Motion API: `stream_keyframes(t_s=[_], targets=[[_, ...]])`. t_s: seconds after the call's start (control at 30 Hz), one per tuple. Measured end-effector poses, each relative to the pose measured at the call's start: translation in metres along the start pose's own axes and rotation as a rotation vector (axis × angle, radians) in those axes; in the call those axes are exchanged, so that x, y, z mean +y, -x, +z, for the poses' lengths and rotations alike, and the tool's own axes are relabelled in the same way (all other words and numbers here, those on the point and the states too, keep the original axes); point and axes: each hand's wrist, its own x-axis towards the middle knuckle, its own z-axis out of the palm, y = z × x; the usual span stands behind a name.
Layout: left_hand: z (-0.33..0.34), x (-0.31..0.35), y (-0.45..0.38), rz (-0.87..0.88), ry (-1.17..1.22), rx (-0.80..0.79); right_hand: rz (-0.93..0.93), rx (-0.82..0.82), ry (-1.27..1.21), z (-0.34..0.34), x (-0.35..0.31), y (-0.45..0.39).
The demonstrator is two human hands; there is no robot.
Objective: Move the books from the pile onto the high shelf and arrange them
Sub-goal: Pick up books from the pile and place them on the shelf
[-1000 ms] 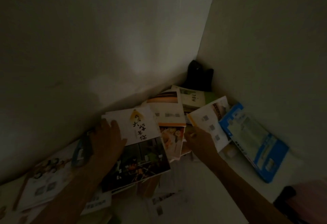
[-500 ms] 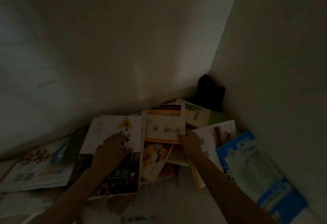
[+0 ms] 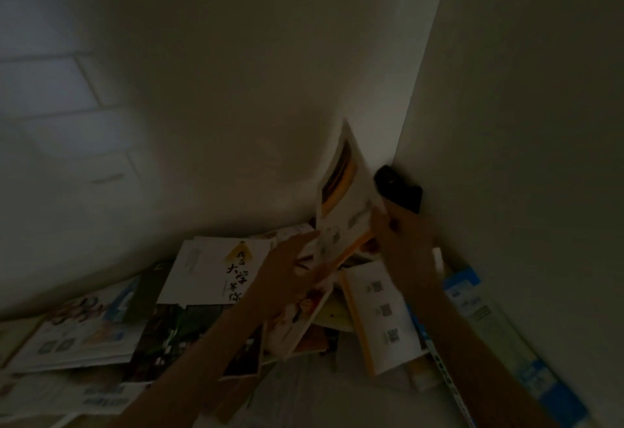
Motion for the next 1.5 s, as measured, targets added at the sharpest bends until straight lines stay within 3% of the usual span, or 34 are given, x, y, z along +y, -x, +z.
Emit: stream_keyframes(t_s=[0.07,0.13,0.2,0.33,0.43,0.5,0.57,0.7,0.77,0.83,0.97,1.0,1.07,1.2,1.23,1.37,1.5], targets=[[-0.016,-0.002,-0.001,-0.205,0.268,0.099,-0.139,-0.159,0.303,0.027,-0.005,0.017],[-0.043,-0.008,-0.002,-0.446,0.678,0.205,-0.405,-0.177,0.584,0.059,-0.010,0.040],[-0.069,-0.023,0.005,-0.572,0.820,0.263,-0.557,-0.298,0.674,0.098,-0.012,0.070],[-0.098,-0.070,0.035,-0.762,0.456,0.235,-0.668,-0.625,0.798,0.162,-0.013,0.116],[-0.107,-0.106,0.046,-0.747,0.180,0.263,-0.676,-0.746,0.637,0.175,-0.020,0.121],[-0.110,-0.121,0.048,-0.646,-0.067,0.295,-0.628,-0.598,0.535,0.177,-0.014,0.118],[-0.111,-0.128,0.051,-0.617,-0.282,0.314,-0.433,-0.460,0.502,0.170,0.012,0.108],[-0.102,-0.132,0.052,-0.592,-0.739,0.280,-0.122,-0.097,0.625,0.130,0.067,0.084],[-0.091,-0.125,0.043,-0.516,-0.741,0.262,0.128,-0.198,0.708,0.106,0.090,0.086],[-0.074,-0.115,0.029,-0.381,-0.668,0.184,0.343,-0.195,0.732,0.088,0.110,0.094],[-0.036,-0.090,0.004,-0.260,-0.415,0.067,0.551,-0.204,0.823,0.071,0.147,0.108],[-0.029,-0.086,0.001,-0.246,-0.374,0.040,0.531,-0.185,0.833,0.068,0.148,0.109],[-0.022,-0.078,-0.002,-0.209,-0.306,-0.014,0.320,-0.180,0.882,0.062,0.155,0.108],[-0.026,-0.070,-0.001,-0.150,-0.116,-0.090,0.229,-0.176,0.830,0.027,0.117,0.099],[-0.030,-0.064,-0.003,-0.172,-0.031,-0.100,0.190,-0.082,0.806,0.015,0.101,0.091],[-0.036,-0.032,-0.026,-0.196,0.138,-0.057,-0.010,0.141,0.574,-0.041,0.029,0.039],[-0.035,0.009,-0.045,-0.164,0.317,0.000,-0.055,0.195,0.202,-0.079,-0.032,0.001]])
